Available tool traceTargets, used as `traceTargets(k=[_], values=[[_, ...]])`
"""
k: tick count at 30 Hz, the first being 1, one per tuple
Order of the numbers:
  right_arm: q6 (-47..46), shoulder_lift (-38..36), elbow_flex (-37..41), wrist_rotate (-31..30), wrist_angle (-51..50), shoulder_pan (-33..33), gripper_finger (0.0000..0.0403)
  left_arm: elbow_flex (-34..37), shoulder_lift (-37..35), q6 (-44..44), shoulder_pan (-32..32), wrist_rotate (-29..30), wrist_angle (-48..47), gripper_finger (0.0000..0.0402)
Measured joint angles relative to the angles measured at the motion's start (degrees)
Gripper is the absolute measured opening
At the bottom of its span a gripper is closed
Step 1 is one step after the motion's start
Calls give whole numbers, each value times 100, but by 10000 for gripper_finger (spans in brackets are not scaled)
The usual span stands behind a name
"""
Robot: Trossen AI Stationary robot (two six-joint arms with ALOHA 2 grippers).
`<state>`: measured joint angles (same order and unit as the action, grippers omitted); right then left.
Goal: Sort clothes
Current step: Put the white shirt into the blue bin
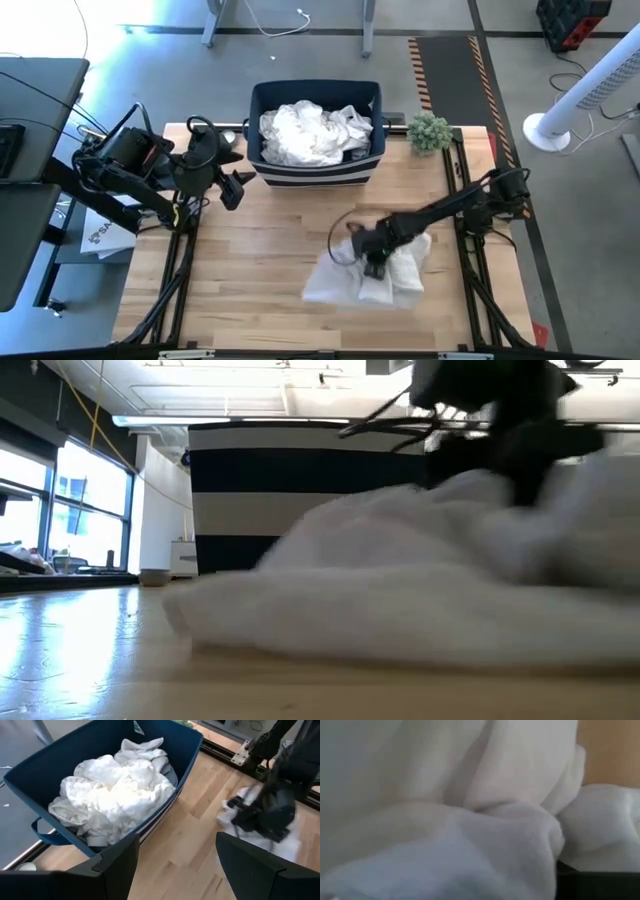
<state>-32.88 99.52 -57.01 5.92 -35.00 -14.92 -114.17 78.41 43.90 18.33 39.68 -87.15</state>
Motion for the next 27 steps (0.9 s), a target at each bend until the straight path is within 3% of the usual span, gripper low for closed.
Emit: traceTargets(k=[3,8,12,14,18,20,23,27], values=[[356,-564,-604,-338,-568,362,50,0,0,-4,-2,39,35,259],[961,-1436,-1917,318,-919,916,48,0,0,-129,-4,124,226,259],[1172,-1788,-3150,312,-366,1342,48,0,0,-323,-4,155,506,259],[1514,-1810,-3810,-108,22,1548,48,0,0,-360,-3,170,613,259],[2453,-1583,-4860,-1974,790,2002,47,0,0,-365,-4,290,693,259],[2886,-1422,-5277,-2540,1066,2360,47,0,0,-365,-4,366,702,259],[3175,-1075,-5715,-2384,1299,2989,46,0,0,-365,-4,457,708,259],[3137,-404,-5859,-1236,1037,3703,46,0,0,-362,-4,451,708,259]])
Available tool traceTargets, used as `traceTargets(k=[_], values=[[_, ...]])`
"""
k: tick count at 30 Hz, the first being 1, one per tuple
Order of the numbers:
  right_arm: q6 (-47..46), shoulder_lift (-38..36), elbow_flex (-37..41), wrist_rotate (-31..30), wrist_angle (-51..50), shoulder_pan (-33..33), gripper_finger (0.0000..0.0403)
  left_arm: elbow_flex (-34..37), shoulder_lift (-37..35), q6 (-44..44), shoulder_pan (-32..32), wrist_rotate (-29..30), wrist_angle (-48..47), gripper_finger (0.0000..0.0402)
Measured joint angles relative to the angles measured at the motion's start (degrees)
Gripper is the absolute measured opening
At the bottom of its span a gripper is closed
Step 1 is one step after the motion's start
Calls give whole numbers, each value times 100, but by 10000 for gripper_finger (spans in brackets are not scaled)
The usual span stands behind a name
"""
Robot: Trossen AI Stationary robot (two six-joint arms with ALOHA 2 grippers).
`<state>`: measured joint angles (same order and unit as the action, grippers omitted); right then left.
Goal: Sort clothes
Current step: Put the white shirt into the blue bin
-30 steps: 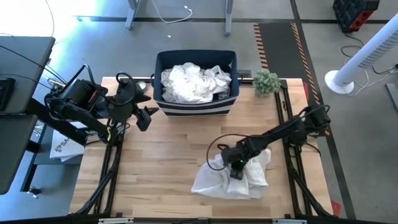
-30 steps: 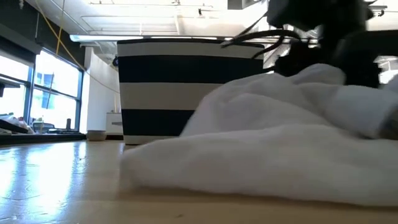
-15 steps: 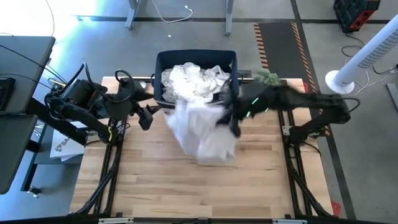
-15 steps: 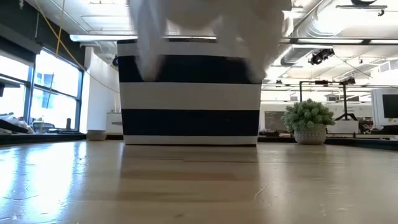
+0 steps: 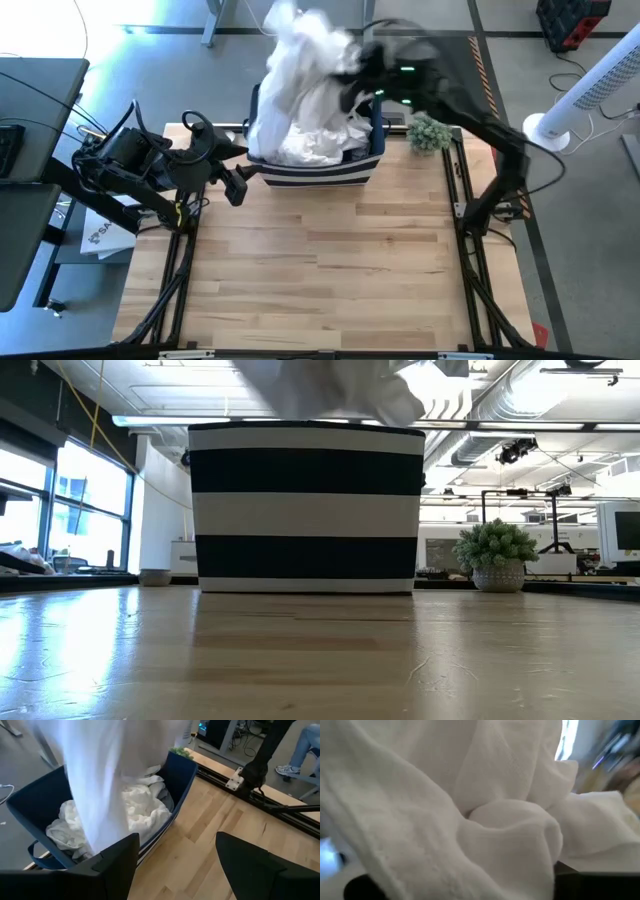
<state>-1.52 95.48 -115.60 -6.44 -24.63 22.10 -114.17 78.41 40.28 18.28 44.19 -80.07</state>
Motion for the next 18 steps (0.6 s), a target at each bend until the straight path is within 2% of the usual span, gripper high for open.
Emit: traceTargets(k=[2,4,8,11,14,18], values=[[8,387,22,653,-572,233,46,0,0,12,0,-3,-1,259],[33,798,28,986,-1485,407,46,0,0,12,0,-3,-2,259],[-4,1740,26,971,-3318,617,57,0,0,83,0,-5,-2,259],[-8,2505,-5,771,-4268,727,70,0,0,106,0,-9,-2,259],[-93,3027,-44,664,-4739,775,79,0,0,106,0,-10,-4,259],[-173,3104,-68,911,-4908,845,96,-2,0,110,0,-25,-18,259]])
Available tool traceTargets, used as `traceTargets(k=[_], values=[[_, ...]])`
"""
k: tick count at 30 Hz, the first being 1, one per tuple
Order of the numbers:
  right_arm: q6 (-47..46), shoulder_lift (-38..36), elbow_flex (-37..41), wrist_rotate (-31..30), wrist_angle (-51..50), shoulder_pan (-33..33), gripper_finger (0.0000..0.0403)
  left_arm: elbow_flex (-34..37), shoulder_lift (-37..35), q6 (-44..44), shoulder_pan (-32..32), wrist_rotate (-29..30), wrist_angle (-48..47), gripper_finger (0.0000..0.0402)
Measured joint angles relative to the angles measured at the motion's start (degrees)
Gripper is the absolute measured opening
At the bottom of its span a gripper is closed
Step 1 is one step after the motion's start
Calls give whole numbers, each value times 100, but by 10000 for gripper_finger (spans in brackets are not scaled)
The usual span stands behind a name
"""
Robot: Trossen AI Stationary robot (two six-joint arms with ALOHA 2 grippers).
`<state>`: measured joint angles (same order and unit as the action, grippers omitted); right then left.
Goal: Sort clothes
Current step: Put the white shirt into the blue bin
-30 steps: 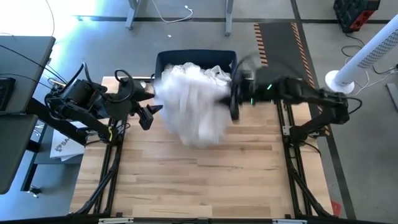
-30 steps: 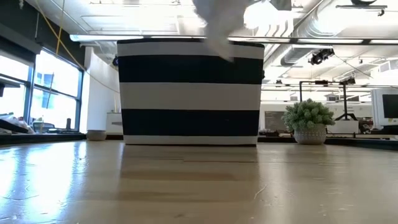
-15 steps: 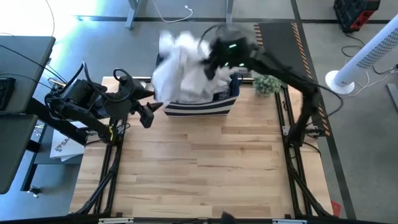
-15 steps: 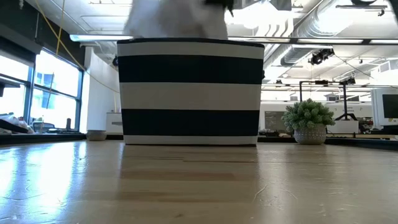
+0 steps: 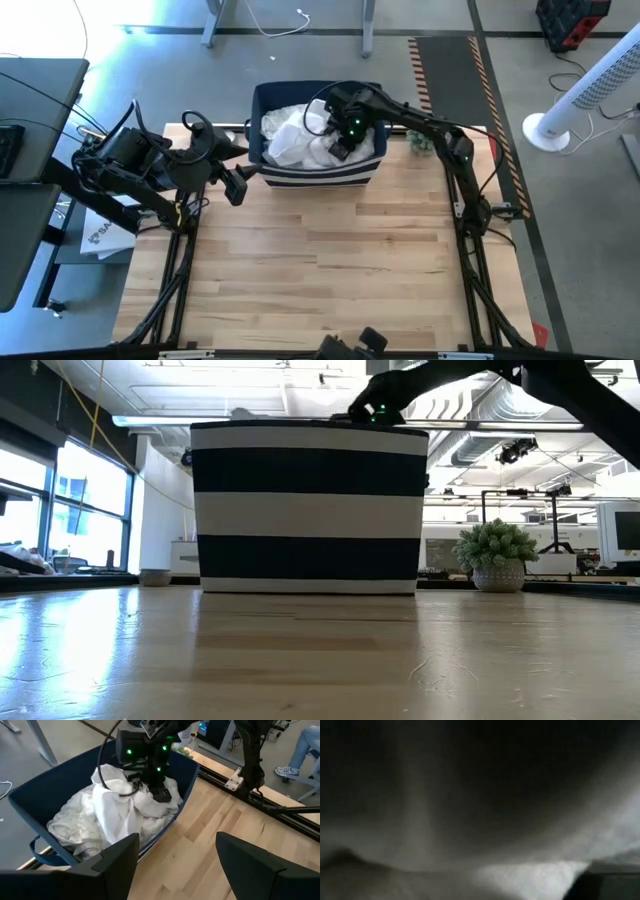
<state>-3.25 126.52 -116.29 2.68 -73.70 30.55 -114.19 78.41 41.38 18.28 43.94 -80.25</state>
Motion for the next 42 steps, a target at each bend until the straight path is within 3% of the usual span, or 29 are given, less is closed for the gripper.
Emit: traceTargets(k=[3,9,15,21,26,30,33,38,42], values=[[-80,-158,-365,-34,-116,22,115,0,0,54,0,-26,-13,259],[-225,-389,-1875,-192,-378,116,180,0,2,57,0,-40,-19,259],[-862,-1327,-1092,-122,-129,190,259,-139,7,337,-32,-415,92,259],[-1434,-1952,-1102,-213,514,214,270,-455,1,237,-33,-213,83,259],[-1666,-2234,-1123,-133,2224,152,270,-538,-28,56,-72,-76,61,259],[-1591,-1905,-1122,1019,3770,117,270,-538,-39,-32,-110,78,9,259],[-1570,-1464,-1113,1520,4273,48,270,-538,-37,-52,-121,119,-47,259],[-918,-535,-1113,1576,3739,-51,270,-535,-39,-9,-131,-50,-222,259],[-415,318,-1106,1170,2838,-57,270,-533,-37,53,-131,-147,-372,259]])
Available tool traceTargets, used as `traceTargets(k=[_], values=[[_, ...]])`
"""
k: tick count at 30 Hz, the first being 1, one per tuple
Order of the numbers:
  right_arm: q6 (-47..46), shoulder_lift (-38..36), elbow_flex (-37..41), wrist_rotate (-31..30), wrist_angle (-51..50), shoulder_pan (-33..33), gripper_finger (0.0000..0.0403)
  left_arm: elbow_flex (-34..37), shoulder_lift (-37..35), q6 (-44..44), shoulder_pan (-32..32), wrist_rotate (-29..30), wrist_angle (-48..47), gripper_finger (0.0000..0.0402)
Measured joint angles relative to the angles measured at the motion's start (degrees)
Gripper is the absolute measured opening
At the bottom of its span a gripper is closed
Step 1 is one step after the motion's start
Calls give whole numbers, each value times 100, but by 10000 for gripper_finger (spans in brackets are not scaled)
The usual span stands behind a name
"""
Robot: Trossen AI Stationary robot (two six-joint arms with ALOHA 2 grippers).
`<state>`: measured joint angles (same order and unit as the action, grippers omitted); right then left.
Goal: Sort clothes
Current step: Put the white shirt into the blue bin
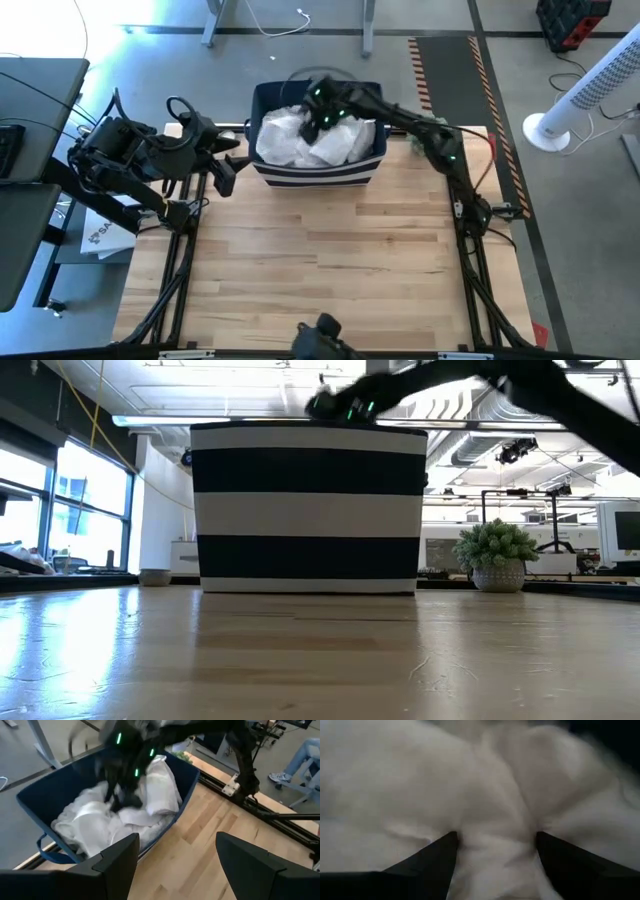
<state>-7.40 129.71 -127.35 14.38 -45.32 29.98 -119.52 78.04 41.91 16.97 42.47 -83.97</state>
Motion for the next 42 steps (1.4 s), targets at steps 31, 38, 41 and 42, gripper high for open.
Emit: traceTargets(k=[31,38,41,42], values=[[237,-2063,-586,-498,-1839,-400,265,9,120,544,-202,148,-563,235],[630,-2089,-135,-1041,-3200,-493,117,9,691,-382,-1419,-936,-137,88],[668,-2087,470,-1100,-3138,-314,31,11,1003,-669,-2020,-1130,-230,16],[690,-2080,736,-1154,-3017,-251,16,12,1103,-735,-2217,-1191,-269,11]])
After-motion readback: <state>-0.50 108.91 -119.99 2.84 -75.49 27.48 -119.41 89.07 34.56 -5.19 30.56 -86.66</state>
